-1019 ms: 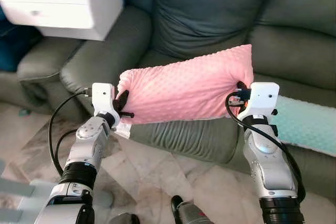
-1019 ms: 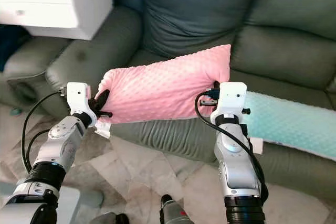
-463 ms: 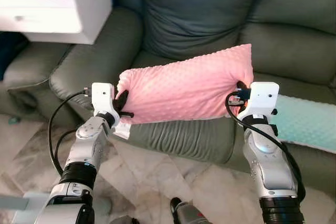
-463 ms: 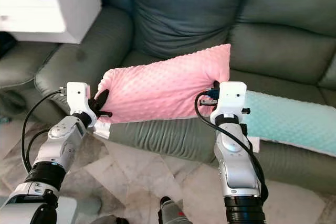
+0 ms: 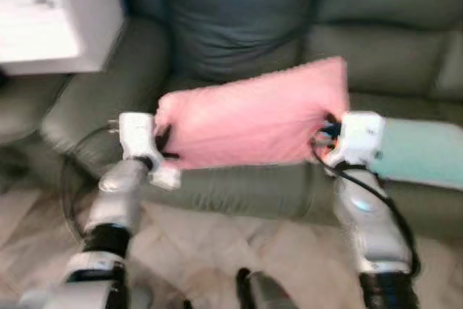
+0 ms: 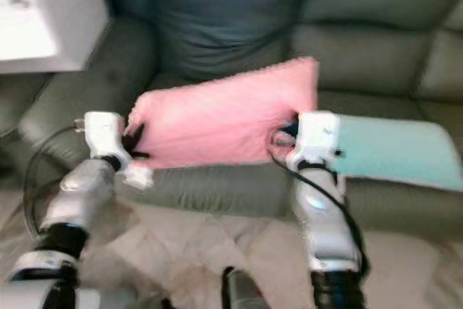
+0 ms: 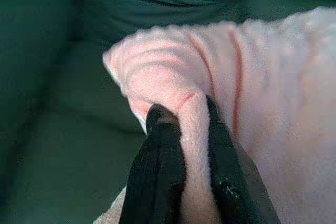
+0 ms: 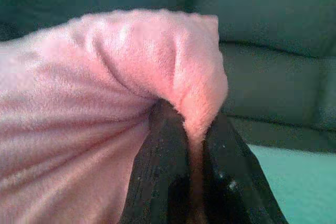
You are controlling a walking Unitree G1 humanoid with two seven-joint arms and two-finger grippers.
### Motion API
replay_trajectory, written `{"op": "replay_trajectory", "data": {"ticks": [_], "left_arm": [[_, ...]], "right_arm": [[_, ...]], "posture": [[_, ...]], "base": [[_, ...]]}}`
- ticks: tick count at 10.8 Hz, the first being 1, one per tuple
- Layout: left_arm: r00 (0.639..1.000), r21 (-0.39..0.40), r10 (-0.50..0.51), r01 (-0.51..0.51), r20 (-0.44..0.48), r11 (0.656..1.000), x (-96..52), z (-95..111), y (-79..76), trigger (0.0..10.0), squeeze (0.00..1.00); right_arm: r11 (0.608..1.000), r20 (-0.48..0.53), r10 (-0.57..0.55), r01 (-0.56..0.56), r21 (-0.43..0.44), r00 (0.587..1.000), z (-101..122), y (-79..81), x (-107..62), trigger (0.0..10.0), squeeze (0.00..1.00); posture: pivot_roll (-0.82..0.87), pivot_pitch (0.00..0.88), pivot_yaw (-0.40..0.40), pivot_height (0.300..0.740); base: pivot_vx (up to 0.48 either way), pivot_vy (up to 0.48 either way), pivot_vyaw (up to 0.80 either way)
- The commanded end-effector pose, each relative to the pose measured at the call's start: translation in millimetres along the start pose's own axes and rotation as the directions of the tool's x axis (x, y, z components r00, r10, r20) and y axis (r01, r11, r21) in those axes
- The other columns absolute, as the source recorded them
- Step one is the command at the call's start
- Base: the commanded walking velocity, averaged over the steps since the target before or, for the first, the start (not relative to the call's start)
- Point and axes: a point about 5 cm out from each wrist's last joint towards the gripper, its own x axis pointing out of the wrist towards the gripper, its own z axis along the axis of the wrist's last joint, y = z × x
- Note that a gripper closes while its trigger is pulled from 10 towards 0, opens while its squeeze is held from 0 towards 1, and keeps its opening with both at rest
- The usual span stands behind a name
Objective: Move the pillow to the sofa
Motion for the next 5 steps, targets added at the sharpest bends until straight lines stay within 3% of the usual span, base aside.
{"op": "replay_trajectory", "data": {"ticks": [1,3,5], "left_arm": [[1.0,0.01,0.019,-0.019,-0.002,1.0,-3.0,0.2,6.7,10.0,0.0],[1.0,0.011,0.022,-0.022,-0.003,1.0,-2.7,0.3,6.9,10.0,0.0],[0.999,0.027,0.032,-0.032,0.005,0.999,-2.6,1.6,7.9,10.0,0.0]], "right_arm": [[1.0,0.028,-0.016,0.016,0.008,0.999,6.4,-2.4,0.2,10.0,0.0],[1.0,0.031,-0.016,0.016,0.005,0.999,6.5,-2.6,0.4,10.0,0.0],[1.0,0.035,-0.006,0.006,0.007,0.999,6.4,-0.9,0.0,10.0,0.0]], "posture": [[-0.18,0.194,-0.025,0.74],[-0.18,0.193,-0.023,0.74],[-0.17,0.192,-0.021,0.74]], "base": [[0.0,0.0,-0.79],[0.0,0.0,-0.78],[0.0,0.0,0.0]]}}
